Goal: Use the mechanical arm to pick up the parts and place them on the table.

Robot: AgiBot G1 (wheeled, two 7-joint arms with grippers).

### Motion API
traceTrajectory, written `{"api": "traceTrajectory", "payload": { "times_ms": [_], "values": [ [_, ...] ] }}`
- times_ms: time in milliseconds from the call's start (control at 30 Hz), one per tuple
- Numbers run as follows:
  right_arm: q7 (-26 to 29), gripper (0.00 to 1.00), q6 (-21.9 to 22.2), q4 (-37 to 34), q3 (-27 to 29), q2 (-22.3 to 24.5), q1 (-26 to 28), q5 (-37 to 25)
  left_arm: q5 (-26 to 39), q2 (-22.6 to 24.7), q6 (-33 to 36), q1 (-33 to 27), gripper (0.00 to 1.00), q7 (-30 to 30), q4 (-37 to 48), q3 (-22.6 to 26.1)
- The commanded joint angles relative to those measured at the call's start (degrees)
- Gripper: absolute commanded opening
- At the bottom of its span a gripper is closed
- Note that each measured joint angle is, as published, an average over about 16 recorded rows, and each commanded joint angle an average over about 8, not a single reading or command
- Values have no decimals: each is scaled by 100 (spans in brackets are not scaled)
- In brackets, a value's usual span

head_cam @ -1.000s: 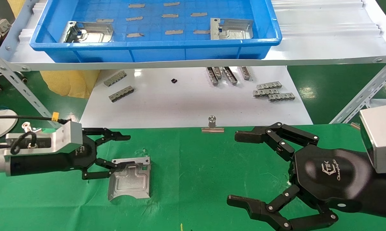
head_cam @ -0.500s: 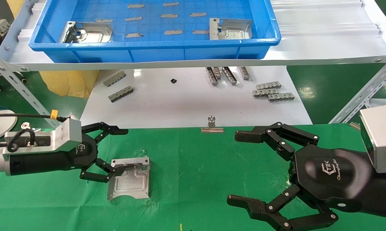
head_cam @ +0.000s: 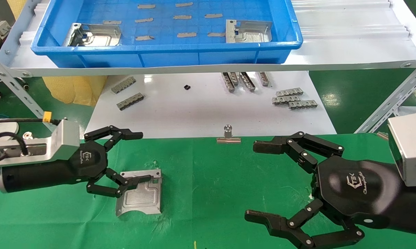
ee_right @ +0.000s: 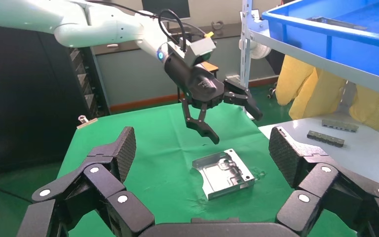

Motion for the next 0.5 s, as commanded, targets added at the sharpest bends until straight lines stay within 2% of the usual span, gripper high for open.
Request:
{"api": "traceTrajectory", "payload": {
  "times_ms": [33,500],
  "values": [
    [0,100,0,0,0,0,0,0,-57,-60,-19,109,100,-160,-227,-102],
    [0,100,0,0,0,0,0,0,-460,-485,-152,879,100,-1290,-1828,-822]
  ]
}}
